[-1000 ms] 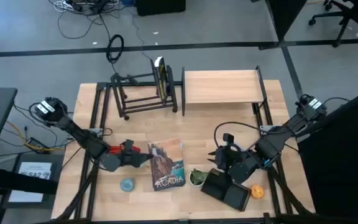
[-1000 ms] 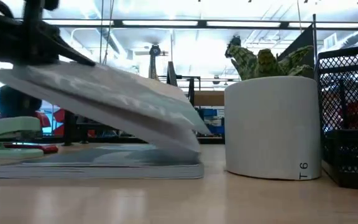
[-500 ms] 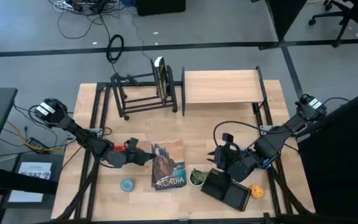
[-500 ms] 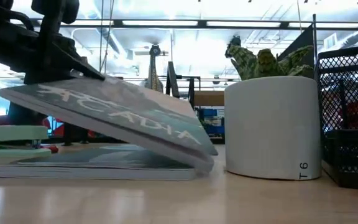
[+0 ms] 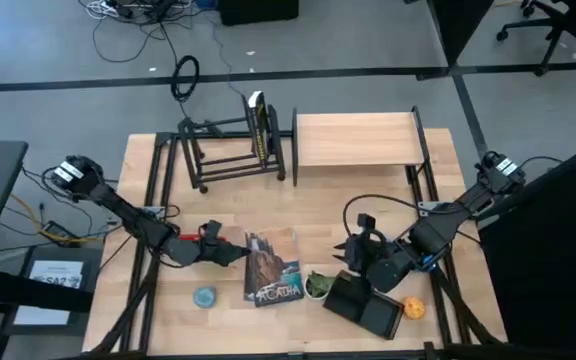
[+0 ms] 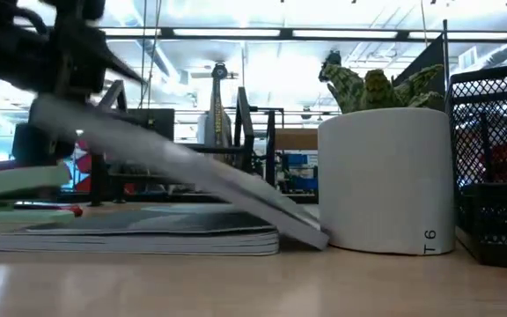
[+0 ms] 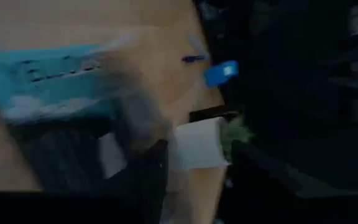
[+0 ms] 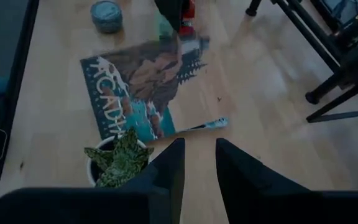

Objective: Stock shelves
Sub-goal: Remove the brown book from the book organizer, then remove the black book from the book organizer

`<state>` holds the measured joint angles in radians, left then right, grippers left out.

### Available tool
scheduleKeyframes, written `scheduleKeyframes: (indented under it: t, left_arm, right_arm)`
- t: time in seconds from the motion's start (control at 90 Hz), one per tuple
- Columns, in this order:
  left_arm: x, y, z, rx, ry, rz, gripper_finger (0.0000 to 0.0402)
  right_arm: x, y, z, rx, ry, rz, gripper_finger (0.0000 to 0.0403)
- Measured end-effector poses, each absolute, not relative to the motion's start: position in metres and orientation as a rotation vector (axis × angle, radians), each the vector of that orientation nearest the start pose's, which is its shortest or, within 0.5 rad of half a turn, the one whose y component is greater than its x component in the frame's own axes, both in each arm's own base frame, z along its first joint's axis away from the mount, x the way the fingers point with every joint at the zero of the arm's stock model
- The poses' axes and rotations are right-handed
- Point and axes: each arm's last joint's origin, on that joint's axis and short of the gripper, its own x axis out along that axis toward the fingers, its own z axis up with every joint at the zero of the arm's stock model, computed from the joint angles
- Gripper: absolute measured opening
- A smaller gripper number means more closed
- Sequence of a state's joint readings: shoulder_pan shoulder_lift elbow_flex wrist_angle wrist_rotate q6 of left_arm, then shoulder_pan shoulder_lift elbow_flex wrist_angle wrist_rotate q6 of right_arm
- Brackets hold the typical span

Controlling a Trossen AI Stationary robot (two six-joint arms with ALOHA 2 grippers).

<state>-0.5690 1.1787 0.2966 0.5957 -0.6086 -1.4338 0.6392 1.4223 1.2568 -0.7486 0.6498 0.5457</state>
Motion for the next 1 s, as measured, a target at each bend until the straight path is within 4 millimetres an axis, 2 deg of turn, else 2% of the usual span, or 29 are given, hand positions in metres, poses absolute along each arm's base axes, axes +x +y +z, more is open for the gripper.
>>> scheduleKeyframes:
  t: [0.189, 0.3, 0.433, 0.533, 0.678, 0.744, 0.856, 1.0]
  left_arm:
    - [0.175, -0.091, 0.204, -1.206, 0.027, 0.143, 0.0141]
    - [0.177, -0.090, 0.239, -1.085, -0.050, 0.165, 0.0123]
    - [0.191, -0.091, 0.300, -0.820, -0.061, 0.216, 0.0096]
    - [0.206, -0.086, 0.346, -0.569, -0.015, 0.349, 0.0073]
    - [0.236, -0.073, 0.384, -0.235, 0.099, 0.566, 0.0043]
    - [0.254, -0.064, 0.392, -0.154, 0.122, 0.636, 0.0034]
    - [0.280, -0.041, 0.392, -0.158, 0.163, 0.705, 0.0039]
    - [0.293, -0.007, 0.364, -0.130, 0.359, 0.869, 0.0091]
  right_arm:
    - [0.241, 0.158, 0.311, -0.028, 0.692, -0.203, 0.0061]
    - [0.241, 0.158, 0.311, -0.028, 0.692, -0.203, 0.0061]
    - [0.242, 0.158, 0.312, -0.031, 0.690, -0.201, 0.0061]
    - [0.243, 0.158, 0.312, -0.032, 0.680, -0.196, 0.0061]
    - [0.244, 0.159, 0.313, -0.030, 0.671, -0.191, 0.0061]
    - [0.244, 0.159, 0.313, -0.028, 0.668, -0.190, 0.0061]
    - [0.244, 0.159, 0.314, -0.025, 0.665, -0.189, 0.0061]
    - [0.244, 0.159, 0.314, -0.023, 0.664, -0.187, 0.0061]
